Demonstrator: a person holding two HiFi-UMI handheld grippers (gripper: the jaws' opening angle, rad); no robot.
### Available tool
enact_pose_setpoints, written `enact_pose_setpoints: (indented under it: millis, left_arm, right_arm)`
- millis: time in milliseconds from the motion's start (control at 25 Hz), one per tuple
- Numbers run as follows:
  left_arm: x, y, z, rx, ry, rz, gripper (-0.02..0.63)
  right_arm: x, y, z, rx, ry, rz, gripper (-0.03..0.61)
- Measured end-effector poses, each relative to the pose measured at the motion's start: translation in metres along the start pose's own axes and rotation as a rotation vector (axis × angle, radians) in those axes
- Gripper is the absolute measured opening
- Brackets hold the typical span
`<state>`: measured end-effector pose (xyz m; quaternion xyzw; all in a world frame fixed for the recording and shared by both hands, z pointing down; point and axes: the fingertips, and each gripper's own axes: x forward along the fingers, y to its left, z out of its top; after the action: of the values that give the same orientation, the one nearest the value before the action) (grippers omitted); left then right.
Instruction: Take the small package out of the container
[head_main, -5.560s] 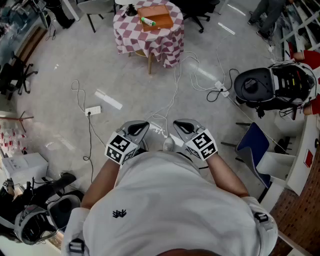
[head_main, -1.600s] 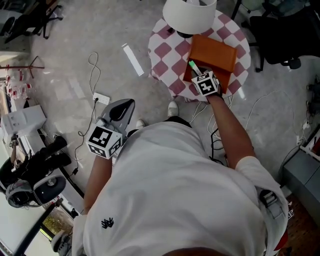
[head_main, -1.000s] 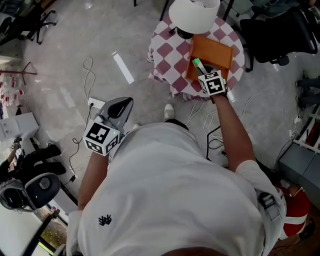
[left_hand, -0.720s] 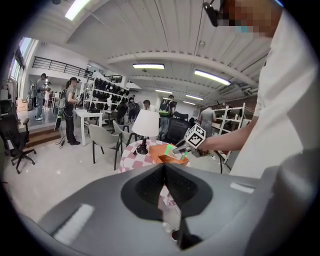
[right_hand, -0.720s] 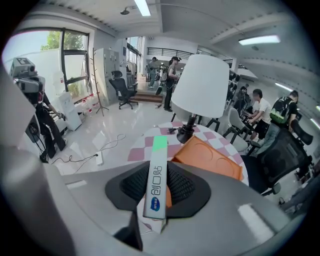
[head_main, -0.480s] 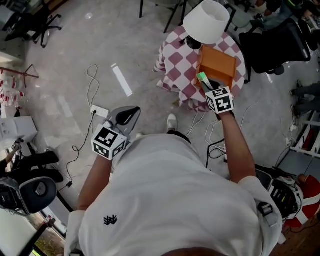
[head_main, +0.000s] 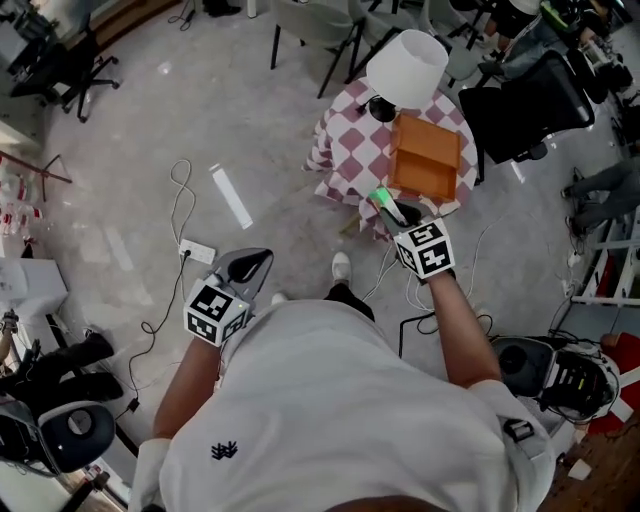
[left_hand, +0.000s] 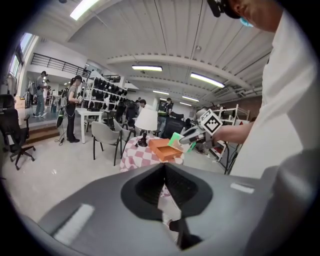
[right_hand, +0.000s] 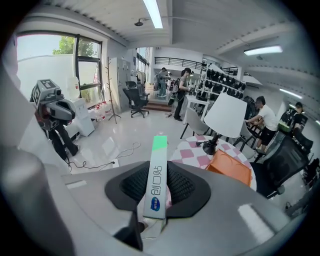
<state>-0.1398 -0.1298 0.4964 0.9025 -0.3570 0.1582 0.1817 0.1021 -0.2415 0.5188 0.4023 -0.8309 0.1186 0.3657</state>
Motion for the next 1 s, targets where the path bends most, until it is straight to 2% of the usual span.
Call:
enact_pose_setpoints:
  millis: [400, 1000]
  left_arm:
    - [-0.028, -0.007, -0.030, 0.020, 0.019, -0.060, 0.057]
    - [-0.049, -0.004, -0.042, 0.001, -0.002, -0.047, 0.057]
  right_arm:
    - [-0.033, 0.087, -0.004, 0.030, -0.026, 0.047, 0.091]
    - [-0.045, 0.128, 0.005, 0.011, -0.042, 0.076, 0.091]
